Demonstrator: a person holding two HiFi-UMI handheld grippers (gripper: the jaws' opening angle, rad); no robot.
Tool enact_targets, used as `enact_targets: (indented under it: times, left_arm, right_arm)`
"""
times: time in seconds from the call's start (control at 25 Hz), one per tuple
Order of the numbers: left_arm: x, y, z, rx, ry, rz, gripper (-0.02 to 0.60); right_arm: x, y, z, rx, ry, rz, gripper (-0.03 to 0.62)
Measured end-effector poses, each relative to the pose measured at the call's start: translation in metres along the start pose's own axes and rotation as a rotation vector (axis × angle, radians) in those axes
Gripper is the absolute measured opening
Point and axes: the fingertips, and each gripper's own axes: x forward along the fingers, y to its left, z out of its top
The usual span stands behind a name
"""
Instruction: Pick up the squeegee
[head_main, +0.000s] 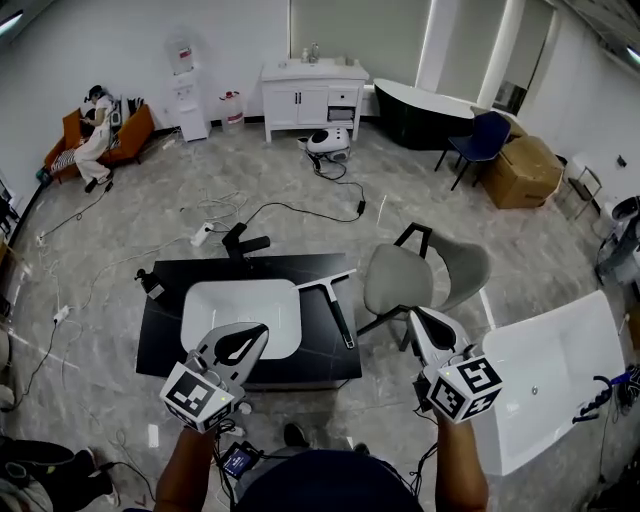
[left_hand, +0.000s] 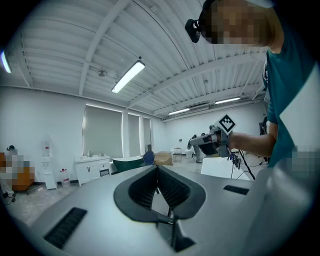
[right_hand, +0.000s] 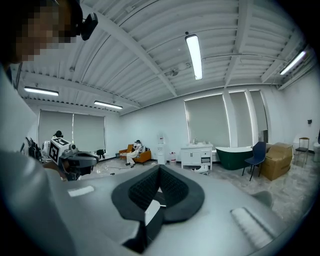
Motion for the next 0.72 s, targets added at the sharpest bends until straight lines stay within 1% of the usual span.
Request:
enact_targets:
  times: [0.16, 0.28, 0.44, 0.56, 0.72]
  left_arm:
    - [-0.003, 0.037, 0.001, 0.005, 0.005, -0.011, 0.006]
    - [-0.003, 0.056, -0.003, 0.001, 0.005, -0.015, 0.006]
    - [-0.001, 0.076, -0.015, -0.011, 0.018, -0.001, 0.006]
    - [0.004, 0.091, -0.027, -0.025, 0.014, 0.013, 0.006]
    - [0.004, 0.106, -0.033, -0.053, 0.008, 0.057, 0.006]
  right_arm:
    - [0.026, 0.008, 0.007, -0.007, -0.001, -0.030, 0.009]
    - [0.045, 0.012, 0.007, -0.006, 0.009, -0.038, 0.009]
    - [0.072, 0.016, 0.001, -0.021, 0.035, -0.013, 0.009]
    - [0.096, 0.010, 0.000, -0.024, 0.042, 0.012, 0.009]
    - [0.131, 0.003, -0.005, -0.025, 0.055, 0.066, 0.009]
